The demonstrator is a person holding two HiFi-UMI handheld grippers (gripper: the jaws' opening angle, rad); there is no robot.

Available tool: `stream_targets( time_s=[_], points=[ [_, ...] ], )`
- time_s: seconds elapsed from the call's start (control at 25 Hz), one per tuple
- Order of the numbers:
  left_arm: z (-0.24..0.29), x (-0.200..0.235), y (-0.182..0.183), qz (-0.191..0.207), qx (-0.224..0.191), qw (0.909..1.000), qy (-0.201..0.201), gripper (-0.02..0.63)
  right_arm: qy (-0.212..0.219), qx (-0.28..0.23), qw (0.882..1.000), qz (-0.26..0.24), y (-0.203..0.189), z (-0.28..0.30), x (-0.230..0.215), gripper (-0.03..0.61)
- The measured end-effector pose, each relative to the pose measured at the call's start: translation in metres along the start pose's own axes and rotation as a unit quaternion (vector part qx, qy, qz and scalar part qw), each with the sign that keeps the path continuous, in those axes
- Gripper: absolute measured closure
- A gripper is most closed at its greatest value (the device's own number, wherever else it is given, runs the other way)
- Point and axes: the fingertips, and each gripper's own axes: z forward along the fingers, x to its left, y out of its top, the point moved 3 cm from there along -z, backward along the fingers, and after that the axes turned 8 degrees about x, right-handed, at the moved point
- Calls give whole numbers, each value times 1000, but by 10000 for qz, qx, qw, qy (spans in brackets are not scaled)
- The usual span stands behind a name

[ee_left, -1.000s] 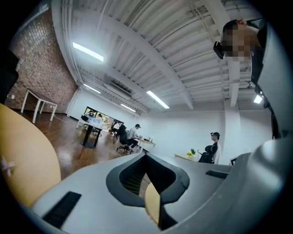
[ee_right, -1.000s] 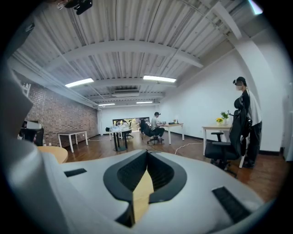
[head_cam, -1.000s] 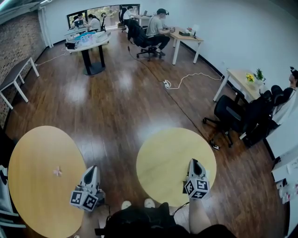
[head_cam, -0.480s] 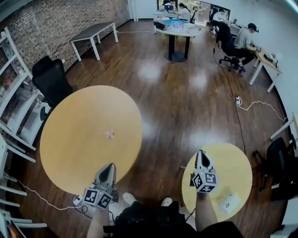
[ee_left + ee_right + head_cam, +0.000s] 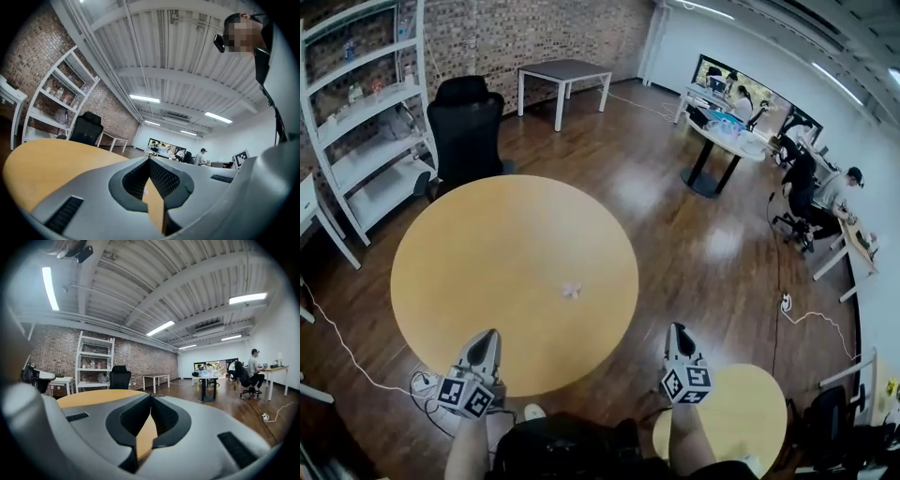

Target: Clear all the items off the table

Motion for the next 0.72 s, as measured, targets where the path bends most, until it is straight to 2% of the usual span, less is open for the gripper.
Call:
stream_targets(
  time_s=[0.04, 0.2, 0.36, 0.52, 0.72],
  points=[
    [-6, 12, 3, 23, -41, 10000, 75, 615, 117, 44, 9999, -102, 2, 14, 17, 575],
    [-32, 53, 14, -98, -182, 9989, 419, 615, 660, 503, 9958, -391, 1, 60, 82, 493],
    [-47, 80, 18, -214, -195, 9968, 742, 615, 1175, 1067, 9853, -633, -7, 102, 124, 348],
    [-52, 92, 8, -300, -1, 9948, 974, 615, 1422, 1382, 9761, -892, -17, 134, 142, 348],
    [-42, 110, -3, -410, 189, 9903, 1317, 615, 1713, 1741, 9655, -905, -40, 175, 154, 348]
  ],
)
